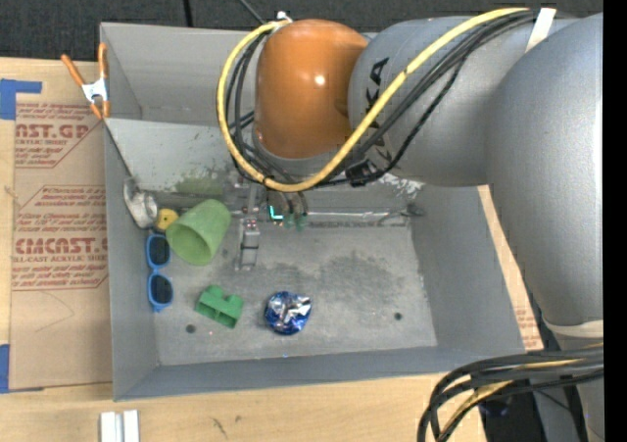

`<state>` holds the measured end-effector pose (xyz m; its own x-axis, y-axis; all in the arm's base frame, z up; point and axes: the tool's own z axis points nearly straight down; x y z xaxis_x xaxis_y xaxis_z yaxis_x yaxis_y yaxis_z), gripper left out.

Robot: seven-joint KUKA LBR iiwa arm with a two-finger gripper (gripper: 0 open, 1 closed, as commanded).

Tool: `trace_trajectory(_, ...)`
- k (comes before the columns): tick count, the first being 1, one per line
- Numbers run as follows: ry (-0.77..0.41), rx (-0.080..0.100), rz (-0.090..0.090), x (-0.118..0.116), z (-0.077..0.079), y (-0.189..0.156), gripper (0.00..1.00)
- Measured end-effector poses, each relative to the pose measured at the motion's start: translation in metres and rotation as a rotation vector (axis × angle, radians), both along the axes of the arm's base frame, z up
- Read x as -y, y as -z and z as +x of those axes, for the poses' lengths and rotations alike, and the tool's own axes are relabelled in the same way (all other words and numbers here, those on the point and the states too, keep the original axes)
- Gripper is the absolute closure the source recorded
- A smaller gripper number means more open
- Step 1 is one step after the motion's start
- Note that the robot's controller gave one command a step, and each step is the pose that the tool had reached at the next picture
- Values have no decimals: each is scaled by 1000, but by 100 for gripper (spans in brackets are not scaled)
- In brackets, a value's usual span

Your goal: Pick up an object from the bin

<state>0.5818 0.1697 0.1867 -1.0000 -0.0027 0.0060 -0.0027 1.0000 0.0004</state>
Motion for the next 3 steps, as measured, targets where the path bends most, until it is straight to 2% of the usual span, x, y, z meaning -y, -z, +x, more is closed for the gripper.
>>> trace_trajectory(1, -69, -4, -2, 43, -43, 100, 0)
trace_trajectory(2, -122, 2, -2, 112, -68, 118, 0)
trace_trajectory(3, -126, 7, 1, 107, -67, 117, 100)
